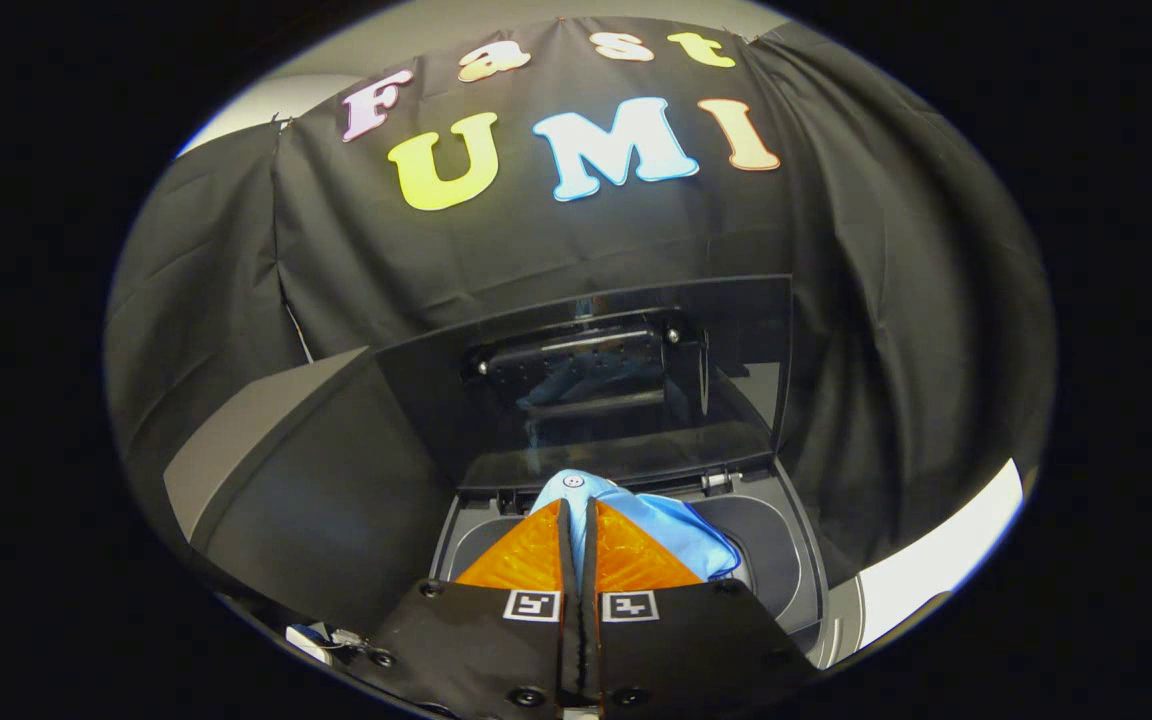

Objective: Put the clothes into the washing machine and then close the washing machine lid.

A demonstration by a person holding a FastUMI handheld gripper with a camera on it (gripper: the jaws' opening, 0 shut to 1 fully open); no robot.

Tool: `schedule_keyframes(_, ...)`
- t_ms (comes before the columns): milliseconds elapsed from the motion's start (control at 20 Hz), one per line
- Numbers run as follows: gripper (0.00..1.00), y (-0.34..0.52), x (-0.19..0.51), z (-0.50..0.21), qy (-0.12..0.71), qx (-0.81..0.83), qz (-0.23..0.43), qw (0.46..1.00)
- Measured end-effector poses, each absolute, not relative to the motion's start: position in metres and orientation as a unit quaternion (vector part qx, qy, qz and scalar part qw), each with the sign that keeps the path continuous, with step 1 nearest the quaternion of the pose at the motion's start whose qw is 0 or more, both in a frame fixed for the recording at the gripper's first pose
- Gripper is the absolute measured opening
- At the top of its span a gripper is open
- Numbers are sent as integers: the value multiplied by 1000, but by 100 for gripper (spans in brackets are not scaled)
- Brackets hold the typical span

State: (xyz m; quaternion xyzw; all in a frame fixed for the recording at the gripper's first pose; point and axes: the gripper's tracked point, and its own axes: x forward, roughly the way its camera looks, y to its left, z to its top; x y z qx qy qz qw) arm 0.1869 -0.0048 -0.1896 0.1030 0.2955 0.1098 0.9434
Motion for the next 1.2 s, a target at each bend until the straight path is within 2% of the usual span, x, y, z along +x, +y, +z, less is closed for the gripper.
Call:
schedule_keyframes(550, 2, 1, 169, -259, 372, 96, 87, 919)
schedule_keyframes(650, 6, 4, 165, -265, 379, 101, 90, 915)
schedule_keyframes(700, 12, 4, 165, -264, 375, 100, 88, 917)
schedule_keyframes(1000, 98, -5, 167, -257, 357, 71, 69, 929)
schedule_keyframes(1200, 98, -5, 167, -251, 349, 59, 69, 933)
